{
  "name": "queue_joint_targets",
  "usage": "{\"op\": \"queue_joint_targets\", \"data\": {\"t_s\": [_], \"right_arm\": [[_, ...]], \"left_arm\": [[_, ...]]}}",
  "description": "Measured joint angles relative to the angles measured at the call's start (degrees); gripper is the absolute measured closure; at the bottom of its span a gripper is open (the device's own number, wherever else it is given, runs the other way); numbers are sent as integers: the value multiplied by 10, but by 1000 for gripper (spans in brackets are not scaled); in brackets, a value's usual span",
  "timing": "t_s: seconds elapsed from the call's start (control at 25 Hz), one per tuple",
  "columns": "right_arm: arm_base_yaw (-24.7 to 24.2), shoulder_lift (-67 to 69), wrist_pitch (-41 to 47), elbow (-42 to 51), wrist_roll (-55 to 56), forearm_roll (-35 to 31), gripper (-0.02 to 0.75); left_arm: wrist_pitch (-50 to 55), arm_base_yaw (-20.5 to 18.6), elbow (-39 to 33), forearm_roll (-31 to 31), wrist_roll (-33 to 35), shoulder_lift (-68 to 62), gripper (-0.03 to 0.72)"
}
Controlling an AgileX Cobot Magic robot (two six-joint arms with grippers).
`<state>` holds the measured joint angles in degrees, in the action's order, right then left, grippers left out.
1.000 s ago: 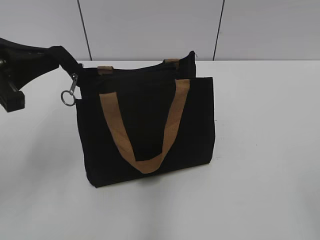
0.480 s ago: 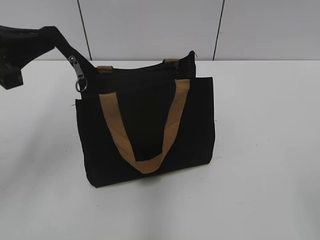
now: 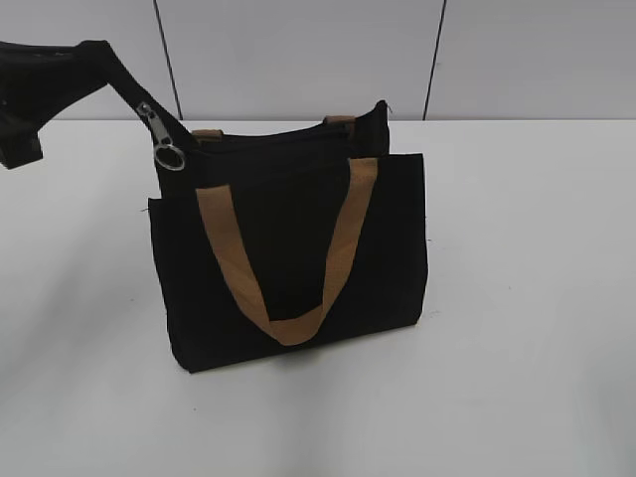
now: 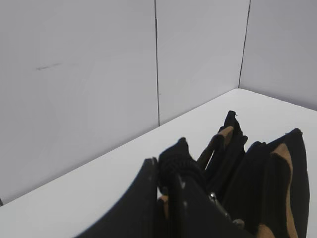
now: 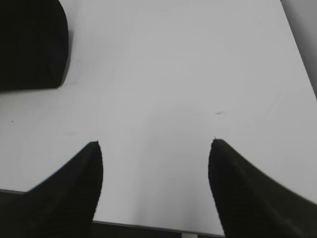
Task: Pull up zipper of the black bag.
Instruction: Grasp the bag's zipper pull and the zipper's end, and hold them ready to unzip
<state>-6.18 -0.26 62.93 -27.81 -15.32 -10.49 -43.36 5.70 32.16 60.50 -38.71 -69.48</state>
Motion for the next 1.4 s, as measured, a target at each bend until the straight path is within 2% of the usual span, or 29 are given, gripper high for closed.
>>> {"op": "queue_joint_targets", "data": {"t_s": [0.16,0.36,0.52,0.68,0.76,1.16,1.4], "right_arm": [[0,46,-18,-9,-47,-48,220],[0,118,-97,-13,-127,-137,220],[0,188,-135,-13,-253,-256,220],[0,240,-162,-14,-397,-408,220],[0,257,-167,-15,-434,-455,220],[0,363,-175,-16,-462,-491,220],[0,493,-176,-69,-546,-550,220]], "left_arm": [[0,0,0,0,0,0,667],[0,0,0,0,0,0,668],[0,0,0,0,0,0,668],[0,0,0,0,0,0,668],[1,0,0,0,0,0,668],[4,0,0,0,0,0,668],[5,0,0,0,0,0,668]]}}
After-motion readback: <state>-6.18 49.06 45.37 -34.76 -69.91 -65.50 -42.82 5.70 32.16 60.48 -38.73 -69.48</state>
